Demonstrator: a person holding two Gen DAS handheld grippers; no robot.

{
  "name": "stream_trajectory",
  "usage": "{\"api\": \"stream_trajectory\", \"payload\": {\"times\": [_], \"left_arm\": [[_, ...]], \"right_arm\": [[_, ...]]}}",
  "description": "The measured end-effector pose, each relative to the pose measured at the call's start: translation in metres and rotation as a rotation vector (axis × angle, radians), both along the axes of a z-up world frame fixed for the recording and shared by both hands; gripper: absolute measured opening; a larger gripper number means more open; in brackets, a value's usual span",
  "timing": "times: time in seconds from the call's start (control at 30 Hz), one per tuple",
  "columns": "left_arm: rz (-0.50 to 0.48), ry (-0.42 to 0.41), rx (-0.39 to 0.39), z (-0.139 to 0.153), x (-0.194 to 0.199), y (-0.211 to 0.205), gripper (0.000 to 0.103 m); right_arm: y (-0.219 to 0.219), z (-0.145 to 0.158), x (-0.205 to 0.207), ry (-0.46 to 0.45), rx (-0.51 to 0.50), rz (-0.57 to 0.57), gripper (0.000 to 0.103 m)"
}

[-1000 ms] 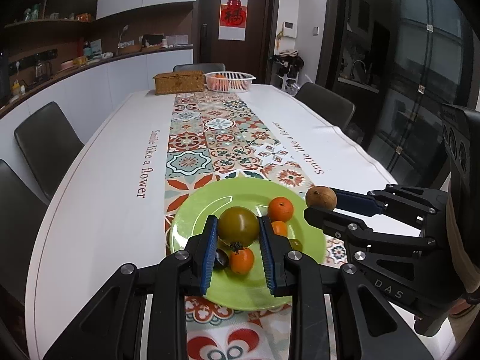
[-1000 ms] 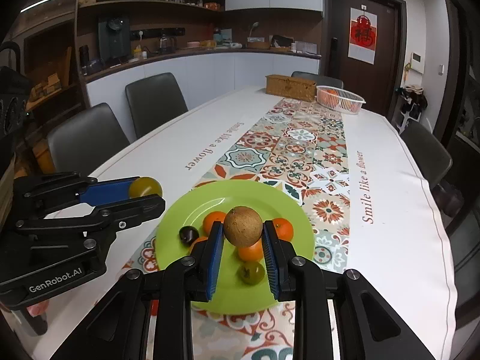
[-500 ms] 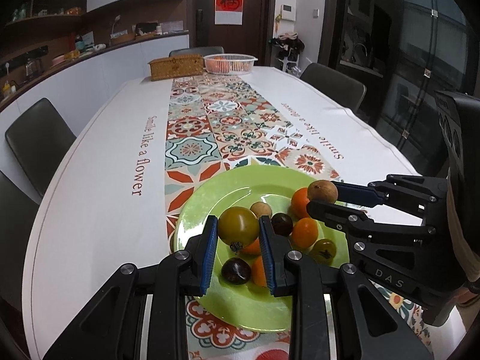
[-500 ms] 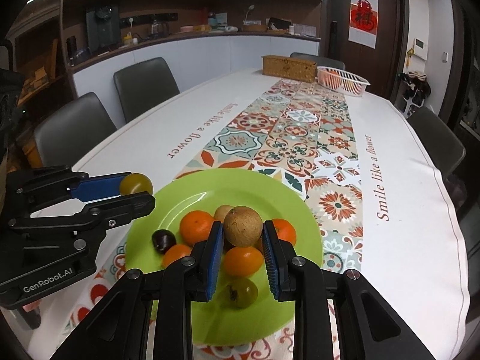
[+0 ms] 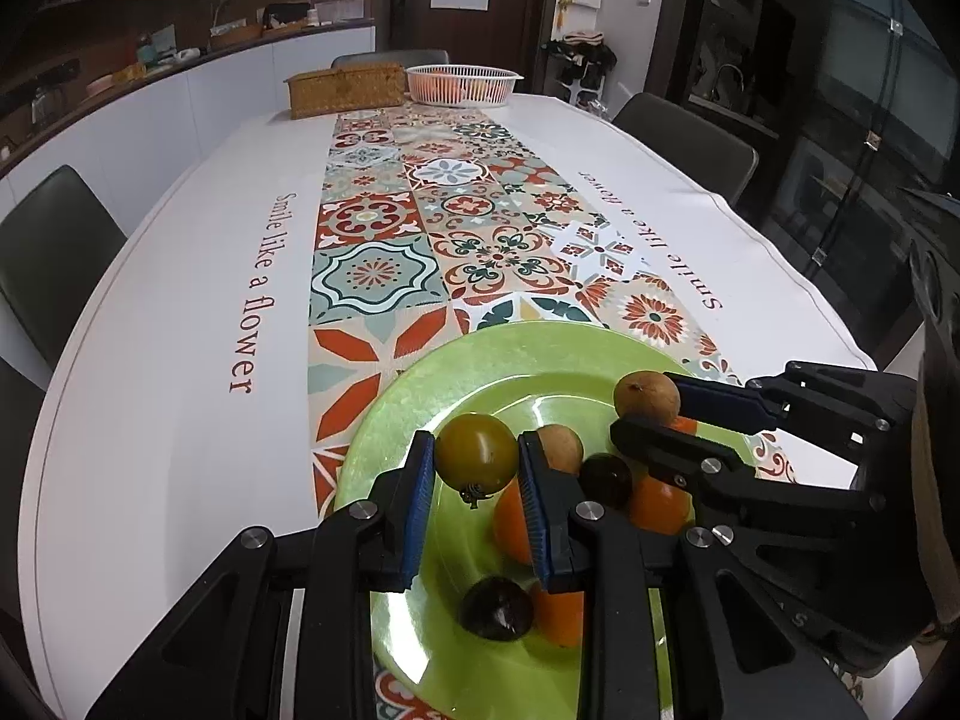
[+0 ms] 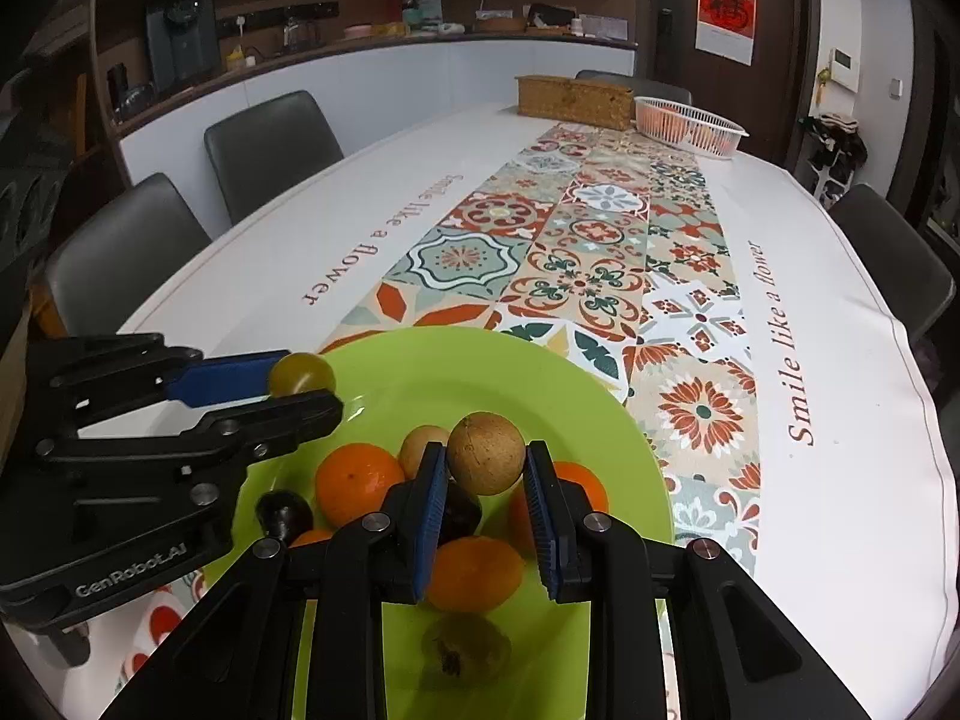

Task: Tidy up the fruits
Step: 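Open both tools to release the fruits on the plate and withdraw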

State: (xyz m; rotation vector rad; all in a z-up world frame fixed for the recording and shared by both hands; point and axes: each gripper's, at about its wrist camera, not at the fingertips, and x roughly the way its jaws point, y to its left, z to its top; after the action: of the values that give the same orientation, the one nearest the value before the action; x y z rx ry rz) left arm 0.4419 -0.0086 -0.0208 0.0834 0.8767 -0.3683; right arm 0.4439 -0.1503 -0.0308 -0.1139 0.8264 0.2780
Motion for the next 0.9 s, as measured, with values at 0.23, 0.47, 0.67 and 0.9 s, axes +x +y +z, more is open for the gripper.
{"api": "stream_trajectory", "payload": {"times": [0.23, 0.47, 0.67, 0.9], "left_arm": [[0.015, -0.03, 0.032, 0.002, -0.006, 0.001, 0.034], [0.044, -0.066, 0.055, 0.014, -0.034, 0.001, 0.034], [0.1, -0.133, 0.062, 0.045, -0.072, 0.002, 0.042], [0.154, -0.235, 0.096, 0.073, -0.134, 0.002, 0.061]], "right_arm": [[-0.006, 0.001, -0.001, 0.001, 0.002, -0.015, 0.036], [-0.018, 0.013, -0.024, -0.03, 0.009, -0.062, 0.036], [-0.027, 0.039, -0.06, -0.082, 0.041, -0.098, 0.041], [-0.04, 0.064, -0.125, -0.135, 0.079, -0.153, 0.061]]}}
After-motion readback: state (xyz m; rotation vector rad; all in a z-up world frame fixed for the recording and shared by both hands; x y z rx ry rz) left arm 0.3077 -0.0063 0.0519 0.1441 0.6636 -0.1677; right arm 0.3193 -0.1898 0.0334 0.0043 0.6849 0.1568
